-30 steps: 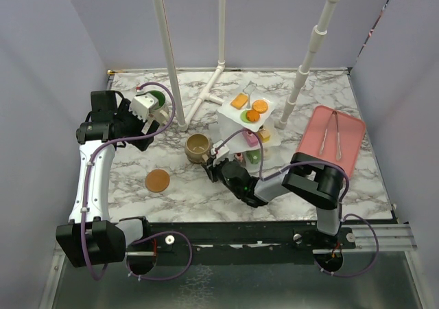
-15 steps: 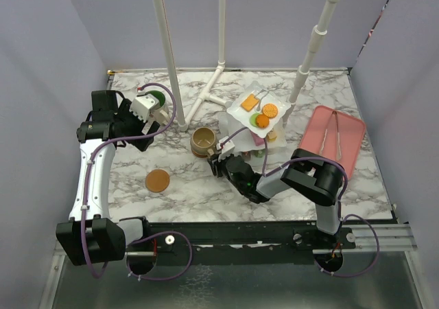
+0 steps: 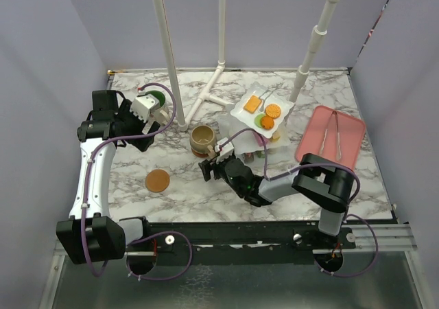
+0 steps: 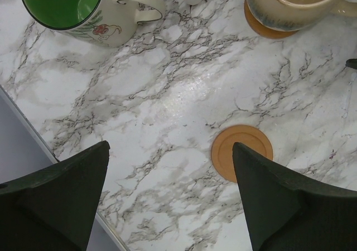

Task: Serve the afternoon tea
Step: Place the cup on the coaster, then adjust the coaster at the center of the board.

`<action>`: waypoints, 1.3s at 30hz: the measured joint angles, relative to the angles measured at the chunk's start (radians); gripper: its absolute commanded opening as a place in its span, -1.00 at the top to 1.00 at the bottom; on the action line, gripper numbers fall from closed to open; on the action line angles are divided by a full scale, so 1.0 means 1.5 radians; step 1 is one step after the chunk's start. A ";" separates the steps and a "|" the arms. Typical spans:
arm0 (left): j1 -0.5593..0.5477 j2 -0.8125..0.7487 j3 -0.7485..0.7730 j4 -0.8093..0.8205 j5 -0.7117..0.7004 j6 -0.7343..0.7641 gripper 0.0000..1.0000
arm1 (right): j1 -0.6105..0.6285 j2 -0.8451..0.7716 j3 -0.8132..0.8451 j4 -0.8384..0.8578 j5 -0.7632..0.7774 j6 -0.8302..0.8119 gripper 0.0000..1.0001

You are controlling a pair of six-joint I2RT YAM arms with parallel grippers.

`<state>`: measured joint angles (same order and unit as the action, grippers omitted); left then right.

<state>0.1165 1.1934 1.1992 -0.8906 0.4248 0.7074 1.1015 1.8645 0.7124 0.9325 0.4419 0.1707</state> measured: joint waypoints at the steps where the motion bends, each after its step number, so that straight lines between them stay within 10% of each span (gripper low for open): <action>1: 0.000 0.000 0.000 0.000 0.000 0.000 -0.85 | 0.005 -0.010 0.000 -0.001 0.003 -0.002 -0.66; 25: 0.019 0.131 0.087 0.057 -0.027 -0.041 -0.79 | 0.164 -0.192 0.032 -0.191 0.064 -0.079 -0.75; 39: 0.083 -0.028 -0.277 0.004 -0.040 0.371 -0.77 | 0.173 -0.248 0.023 -0.275 0.041 -0.082 -0.68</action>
<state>0.2413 1.1519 0.7834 -0.8848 0.3649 1.2644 1.3605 1.4929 0.7475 0.5201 0.5030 0.0475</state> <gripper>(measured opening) 0.890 0.845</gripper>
